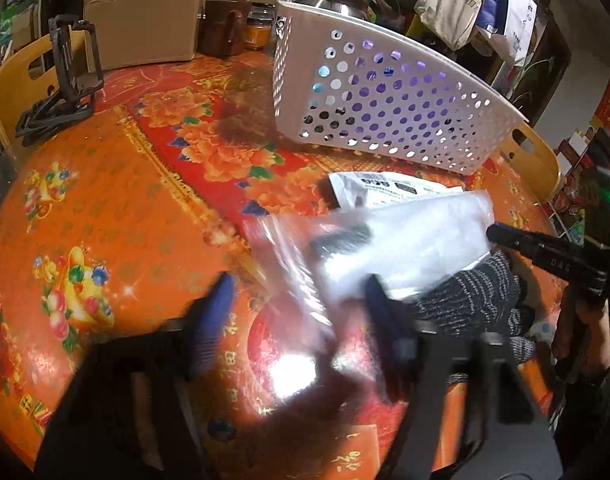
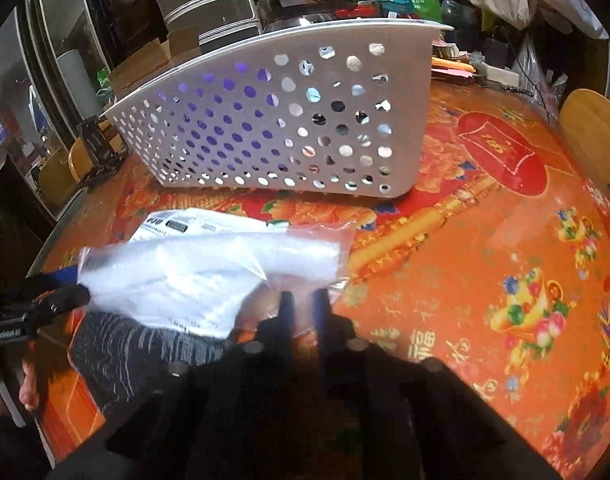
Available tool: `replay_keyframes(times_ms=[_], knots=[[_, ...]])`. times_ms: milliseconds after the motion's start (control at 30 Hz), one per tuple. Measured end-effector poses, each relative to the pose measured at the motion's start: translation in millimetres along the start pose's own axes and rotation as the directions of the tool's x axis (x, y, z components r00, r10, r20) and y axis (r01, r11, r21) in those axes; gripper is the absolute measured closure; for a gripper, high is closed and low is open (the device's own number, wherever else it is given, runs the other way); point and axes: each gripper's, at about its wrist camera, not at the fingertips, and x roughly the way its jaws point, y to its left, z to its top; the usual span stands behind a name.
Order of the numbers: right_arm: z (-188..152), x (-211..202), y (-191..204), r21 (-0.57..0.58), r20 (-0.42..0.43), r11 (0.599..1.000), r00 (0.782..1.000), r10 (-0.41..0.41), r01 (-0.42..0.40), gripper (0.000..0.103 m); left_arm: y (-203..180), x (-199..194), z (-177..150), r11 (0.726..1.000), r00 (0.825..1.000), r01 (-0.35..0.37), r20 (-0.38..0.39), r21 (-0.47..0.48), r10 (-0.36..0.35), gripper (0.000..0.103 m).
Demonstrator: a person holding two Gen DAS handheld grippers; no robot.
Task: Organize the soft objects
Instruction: 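Grasp the clear plastic bag edge with the left tool while the right tool grips it too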
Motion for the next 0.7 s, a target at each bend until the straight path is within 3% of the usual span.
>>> replay_keyframes(times_ms=[67, 167, 433, 700], knots=[[-3, -3, -1, -0.005, -0.001, 1.000, 1.000, 0.007, -0.007, 0.099, 2, 2, 1, 1.000, 1.000, 0.028, -0.006, -0.015, -0.028, 0.076], [-8, -6, 4, -0.031, 0.002, 0.999, 1.000, -0.014, 0.014, 0.100, 6, 2, 0, 0.999, 1.000, 0.024, 0.009, -0.038, -0.024, 0.087], [-12, -22, 12, -0.049, 0.054, 0.999, 0.998, -0.019, 0.022, 0.102, -5, -20, 3, 0.999, 0.995, 0.026, 0.099, 0.023, -0.028, 0.095], [-14, -45, 13, -0.048, 0.098, 0.999, 0.995, -0.008, 0.013, 0.103, -9, -29, 4, 0.999, 0.991, 0.035, 0.129, 0.040, -0.040, 0.097]])
